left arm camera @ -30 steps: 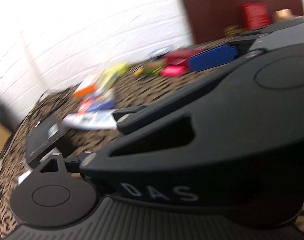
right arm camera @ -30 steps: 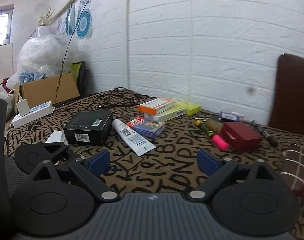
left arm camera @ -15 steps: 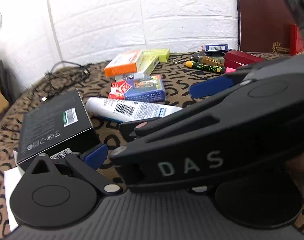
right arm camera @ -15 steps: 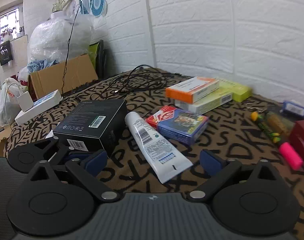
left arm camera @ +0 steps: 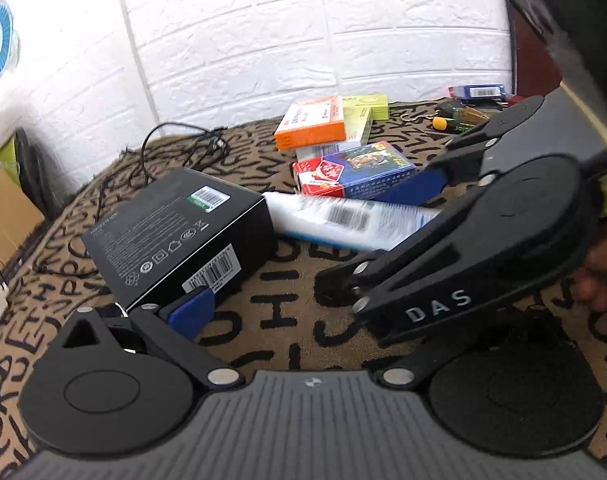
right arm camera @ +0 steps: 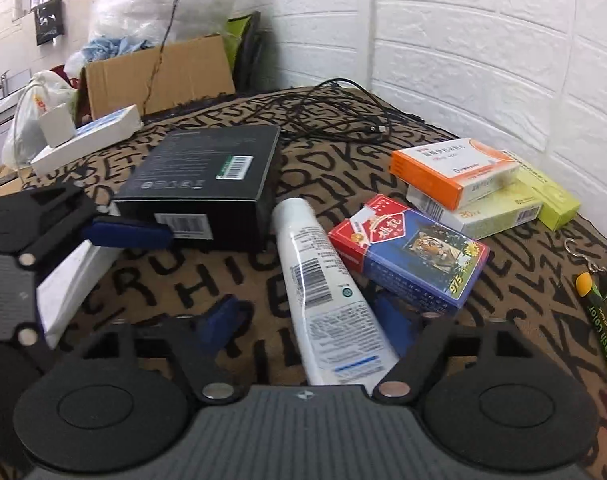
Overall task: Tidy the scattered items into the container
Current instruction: 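Move the right tool to the table and grasp the white toothpaste tube, then lift the tube with the right tool and turn it toward the left tool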
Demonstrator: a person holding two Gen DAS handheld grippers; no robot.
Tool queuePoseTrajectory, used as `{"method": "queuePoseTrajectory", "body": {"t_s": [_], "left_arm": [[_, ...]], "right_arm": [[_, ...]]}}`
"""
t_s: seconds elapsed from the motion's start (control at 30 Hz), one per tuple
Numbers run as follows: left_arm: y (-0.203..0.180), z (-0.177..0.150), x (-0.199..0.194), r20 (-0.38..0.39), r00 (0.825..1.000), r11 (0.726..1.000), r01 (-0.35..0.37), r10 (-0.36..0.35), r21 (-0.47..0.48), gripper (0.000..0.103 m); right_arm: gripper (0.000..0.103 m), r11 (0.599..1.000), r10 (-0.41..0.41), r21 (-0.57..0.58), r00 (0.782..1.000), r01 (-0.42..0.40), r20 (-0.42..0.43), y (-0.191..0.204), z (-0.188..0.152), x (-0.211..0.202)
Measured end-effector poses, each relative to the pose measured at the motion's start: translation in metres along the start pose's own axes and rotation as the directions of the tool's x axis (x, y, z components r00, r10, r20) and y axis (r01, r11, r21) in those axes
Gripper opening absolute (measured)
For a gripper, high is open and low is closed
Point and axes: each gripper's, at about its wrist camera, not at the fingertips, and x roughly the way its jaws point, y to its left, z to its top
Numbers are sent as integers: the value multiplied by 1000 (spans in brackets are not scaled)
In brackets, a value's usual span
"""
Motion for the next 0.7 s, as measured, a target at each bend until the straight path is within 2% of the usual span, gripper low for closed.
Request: {"method": "queuePoseTrajectory", "body": {"t_s": [0.03, 0.13, 0.27, 0.4, 0.5, 0.6, 0.7], "left_arm": [[-5, 1, 2, 13, 1000, 999, -7, 6, 32, 103], [-22, -3, -5, 77, 997, 988, -2, -10, 154, 103], [-41, -9, -19, 113, 985, 962, 98, -131, 255, 103], [-53, -12, -32, 90, 945, 917, 276, -313, 289, 103], [-60, -18, -42, 79, 923, 889, 337, -377, 310, 103], [-56, -19, -43, 67, 926, 893, 336, -371, 298, 103], [-53, -17, -41, 71, 955, 930, 263, -289, 256, 103]], "right_arm": [[49, 1000, -2, -8, 1000, 2, 0, 4, -3, -4], [48, 1000, -2, -22, 1000, 2, -21, 7, -10, -15], [47, 998, -15, -54, 999, 12, -47, 14, -23, -37], [46, 999, -13, -52, 998, 9, -64, 14, -45, -66], [45, 1000, -12, -21, 998, 11, -60, 7, -62, -85], [44, 999, -36, 30, 998, 38, -50, -6, -76, -100], [44, 999, -38, 24, 998, 39, -46, -8, -85, -110]]}}
